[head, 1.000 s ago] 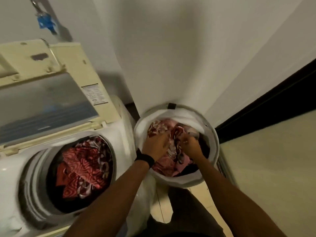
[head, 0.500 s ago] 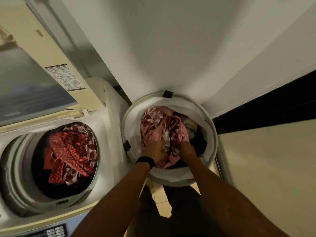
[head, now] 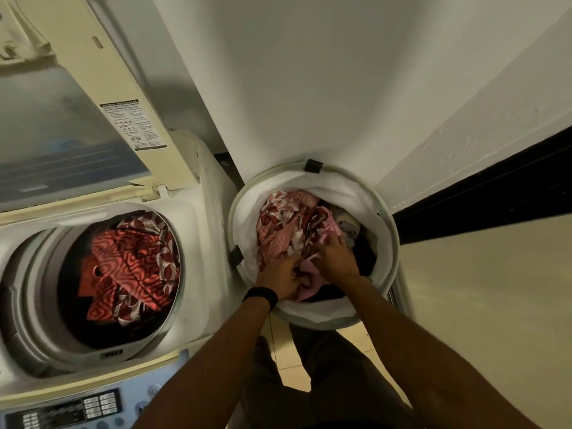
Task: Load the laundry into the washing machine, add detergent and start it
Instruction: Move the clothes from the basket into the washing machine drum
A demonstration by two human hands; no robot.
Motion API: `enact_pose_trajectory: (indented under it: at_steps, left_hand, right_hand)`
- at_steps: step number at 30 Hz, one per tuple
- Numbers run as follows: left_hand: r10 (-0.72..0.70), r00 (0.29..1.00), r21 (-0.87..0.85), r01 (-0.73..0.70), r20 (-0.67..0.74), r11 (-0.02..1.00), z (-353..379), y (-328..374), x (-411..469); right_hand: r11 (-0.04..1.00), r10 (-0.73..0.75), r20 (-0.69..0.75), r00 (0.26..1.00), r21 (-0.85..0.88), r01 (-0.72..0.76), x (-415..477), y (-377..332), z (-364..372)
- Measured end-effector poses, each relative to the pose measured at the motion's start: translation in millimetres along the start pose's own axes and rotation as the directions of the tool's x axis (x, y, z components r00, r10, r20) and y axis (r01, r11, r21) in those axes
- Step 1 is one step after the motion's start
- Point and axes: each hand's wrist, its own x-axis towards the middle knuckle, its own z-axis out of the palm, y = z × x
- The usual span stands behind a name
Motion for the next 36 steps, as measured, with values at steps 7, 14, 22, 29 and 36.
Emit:
enact_pose_trajectory:
  at_steps: [7, 14, 22, 29, 36]
  left_hand:
    - [0.159, 0.964, -0.074, -0.178, -0.214, 0.981, -35, 29, 2]
    - [0.214, 0.900, -0.148, -0.287, -0.379, 0.946, -88, 88, -11]
    - [0.166, 0.848, -0.199, -0.301, -0.504, 0.933, -91, 96, -32]
    - [0.229, 0.847, -0.003, -0.262, -0.480, 0.965, -111, 129, -32]
    - [0.238, 0.898, -0.174, -0.319, -0.371, 0.932, -73, 138, -31]
  right_hand:
    - [0.834, -0.169, -0.272, 0.947, 0.472, 0.285, -13, 1, -75]
    - [0.635, 0.048, -0.560, 0.827, 0.656, 0.408, -27, -33, -183]
    - [0.582, 0.139, -0.641, 0.755, 0.670, 0.461, -35, -48, -232]
    - [0.521, 0.202, -0.592, 0.780, 0.740, 0.426, -37, -55, -229]
    - [0.471, 0.279, -0.555, 0.784, 0.790, 0.392, -41, -55, -226]
